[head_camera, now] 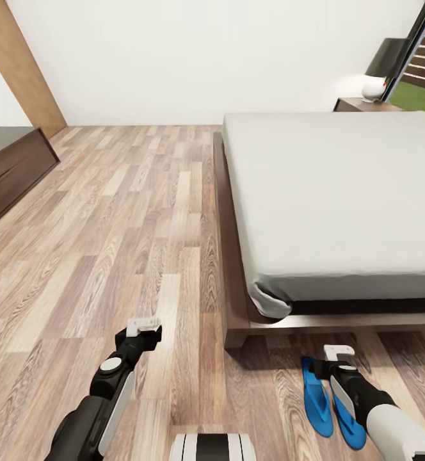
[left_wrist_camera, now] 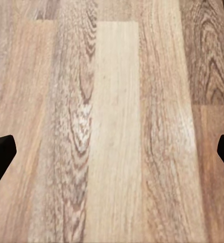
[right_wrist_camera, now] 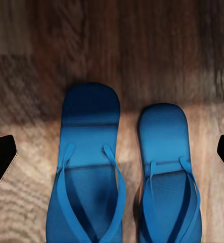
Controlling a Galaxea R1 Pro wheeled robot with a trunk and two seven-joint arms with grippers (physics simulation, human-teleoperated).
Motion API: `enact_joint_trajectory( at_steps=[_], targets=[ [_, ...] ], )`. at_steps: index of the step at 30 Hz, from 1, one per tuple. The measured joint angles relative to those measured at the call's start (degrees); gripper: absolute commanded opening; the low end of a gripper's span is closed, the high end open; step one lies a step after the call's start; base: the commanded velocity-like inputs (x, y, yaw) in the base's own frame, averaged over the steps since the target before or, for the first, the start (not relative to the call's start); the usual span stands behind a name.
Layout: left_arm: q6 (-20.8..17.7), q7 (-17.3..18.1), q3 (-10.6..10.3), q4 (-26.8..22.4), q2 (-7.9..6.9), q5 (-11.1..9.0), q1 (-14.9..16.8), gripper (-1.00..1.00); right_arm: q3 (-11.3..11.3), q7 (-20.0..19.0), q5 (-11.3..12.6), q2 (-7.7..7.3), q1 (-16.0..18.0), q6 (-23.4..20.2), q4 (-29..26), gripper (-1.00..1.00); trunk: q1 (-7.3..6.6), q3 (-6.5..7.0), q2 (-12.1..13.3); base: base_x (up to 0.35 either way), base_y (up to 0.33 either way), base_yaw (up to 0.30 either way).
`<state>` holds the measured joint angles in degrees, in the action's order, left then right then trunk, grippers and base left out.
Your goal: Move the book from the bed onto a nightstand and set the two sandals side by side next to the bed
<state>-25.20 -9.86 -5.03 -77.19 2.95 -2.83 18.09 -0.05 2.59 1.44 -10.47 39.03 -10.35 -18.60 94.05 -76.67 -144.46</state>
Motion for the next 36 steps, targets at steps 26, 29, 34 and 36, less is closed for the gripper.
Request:
enact_joint_trajectory(
  at_steps=[26, 29, 34, 36],
  targets=[
    [-5.74, -0.26, -0.07, -1.12, 0.11, 0.2, 0.05, 1.0, 0.27, -0.01, -0.09, -0.18, -0.01, -0.03, -0.01, 1.0, -0.67, 5.76, 0.35, -0.056, 0.0, -0.039],
    [-5.74, -0.26, -0.07, -1.15, 0.13, 0.22, 0.05, 1.0, 0.28, -0.02, -0.1, -0.19, -0.01, -0.03, -0.01, 1.0, -0.75, 6.43, 0.39, -0.003, 0.0, -0.25],
    [-5.74, -0.26, -0.07, -1.21, 0.12, 0.22, 0.05, 1.0, 0.28, -0.02, -0.1, -0.21, -0.01, -0.05, -0.01, 1.0, -0.88, 7.54, 0.46, -0.001, 0.0, -0.273],
    [-5.74, -0.26, -0.07, -1.22, 0.11, 0.22, 0.07, 1.0, 0.28, -0.04, -0.1, -0.23, -0.01, -0.06, -0.01, 1.0, -0.93, 7.98, 0.48, 0.0, 0.0, -0.28]
  ],
)
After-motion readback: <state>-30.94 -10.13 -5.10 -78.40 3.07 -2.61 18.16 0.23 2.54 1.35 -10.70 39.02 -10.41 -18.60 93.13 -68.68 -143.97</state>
